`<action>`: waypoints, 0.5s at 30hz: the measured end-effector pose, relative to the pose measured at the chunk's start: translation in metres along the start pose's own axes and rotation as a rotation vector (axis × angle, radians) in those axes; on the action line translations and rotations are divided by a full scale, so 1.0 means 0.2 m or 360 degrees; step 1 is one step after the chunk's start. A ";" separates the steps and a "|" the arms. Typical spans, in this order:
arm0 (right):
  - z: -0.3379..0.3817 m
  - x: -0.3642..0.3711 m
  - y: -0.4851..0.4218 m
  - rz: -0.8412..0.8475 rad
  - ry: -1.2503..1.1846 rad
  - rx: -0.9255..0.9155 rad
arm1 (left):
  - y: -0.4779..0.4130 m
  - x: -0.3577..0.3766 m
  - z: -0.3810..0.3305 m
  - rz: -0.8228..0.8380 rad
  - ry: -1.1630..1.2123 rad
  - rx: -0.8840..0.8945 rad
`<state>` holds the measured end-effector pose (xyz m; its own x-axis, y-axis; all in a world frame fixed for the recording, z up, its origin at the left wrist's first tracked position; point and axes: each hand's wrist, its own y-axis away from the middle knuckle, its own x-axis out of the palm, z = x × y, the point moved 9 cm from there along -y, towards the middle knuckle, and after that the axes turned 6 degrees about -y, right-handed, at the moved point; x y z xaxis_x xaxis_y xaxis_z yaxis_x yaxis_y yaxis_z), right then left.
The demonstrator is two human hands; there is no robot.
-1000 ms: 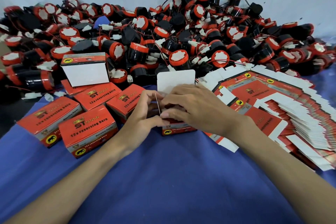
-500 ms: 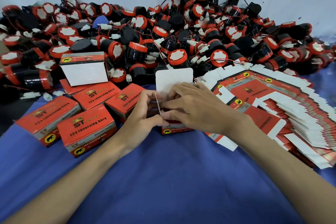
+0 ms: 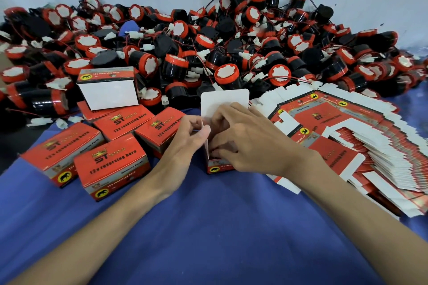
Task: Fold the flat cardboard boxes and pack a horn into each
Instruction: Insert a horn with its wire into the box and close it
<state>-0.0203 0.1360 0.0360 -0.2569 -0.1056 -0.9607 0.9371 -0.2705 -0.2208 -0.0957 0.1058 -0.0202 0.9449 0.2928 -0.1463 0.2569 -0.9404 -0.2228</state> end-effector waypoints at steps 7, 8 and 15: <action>-0.01 -0.12 0.03 -0.0377 -0.0455 -0.0149 | 0.01 -0.04 -0.07 -0.0202 -0.0190 0.0179; -0.06 -0.18 0.07 -0.0637 -0.0476 -0.0083 | 0.01 -0.05 -0.08 -0.0226 -0.0185 0.0194; -0.22 -0.05 0.29 -0.0812 -0.0949 0.0267 | 0.01 -0.02 -0.08 -0.0369 -0.0279 0.0238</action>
<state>0.0461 0.1643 0.0247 -0.7716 -0.4105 -0.4859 0.6340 -0.5586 -0.5348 -0.0960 0.0990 -0.0046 0.8119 0.5340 -0.2360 0.4164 -0.8130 -0.4070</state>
